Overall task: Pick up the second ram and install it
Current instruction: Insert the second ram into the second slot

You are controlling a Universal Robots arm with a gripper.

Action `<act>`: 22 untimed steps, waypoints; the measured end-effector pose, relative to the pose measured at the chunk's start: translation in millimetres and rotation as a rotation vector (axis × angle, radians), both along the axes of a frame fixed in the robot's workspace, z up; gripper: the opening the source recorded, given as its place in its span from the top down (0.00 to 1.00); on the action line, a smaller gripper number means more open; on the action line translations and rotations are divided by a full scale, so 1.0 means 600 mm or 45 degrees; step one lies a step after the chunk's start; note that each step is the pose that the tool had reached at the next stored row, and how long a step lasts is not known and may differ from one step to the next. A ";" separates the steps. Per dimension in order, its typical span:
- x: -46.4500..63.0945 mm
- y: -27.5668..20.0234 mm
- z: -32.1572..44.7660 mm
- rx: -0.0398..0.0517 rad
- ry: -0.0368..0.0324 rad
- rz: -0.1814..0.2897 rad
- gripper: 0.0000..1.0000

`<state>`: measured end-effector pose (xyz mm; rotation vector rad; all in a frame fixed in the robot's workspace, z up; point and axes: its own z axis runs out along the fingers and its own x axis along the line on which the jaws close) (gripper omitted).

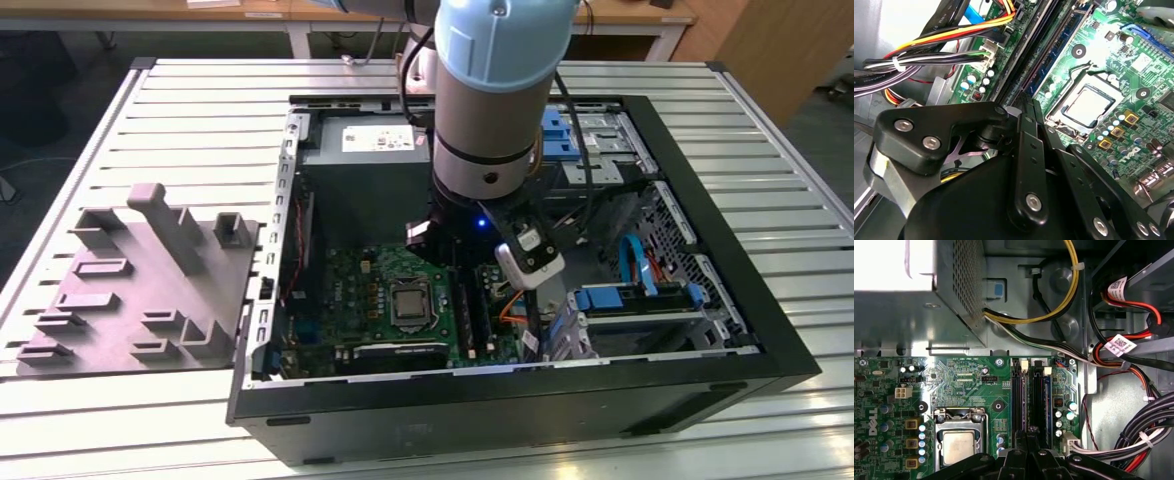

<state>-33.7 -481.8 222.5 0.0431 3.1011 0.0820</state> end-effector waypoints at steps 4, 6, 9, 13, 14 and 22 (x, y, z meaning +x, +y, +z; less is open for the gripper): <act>0.000 0.0000 0.000 0.000 0.0000 0.000 0.89; 0.000 0.0000 -0.001 0.000 0.0000 0.000 0.89; 0.000 0.0004 -0.003 0.002 -0.0005 0.000 0.89; 0.000 0.0001 -0.003 0.000 0.0000 0.000 0.89; 0.000 0.0001 -0.003 0.000 0.0000 0.000 0.89; 0.000 0.0001 -0.005 0.000 -0.0001 0.000 0.89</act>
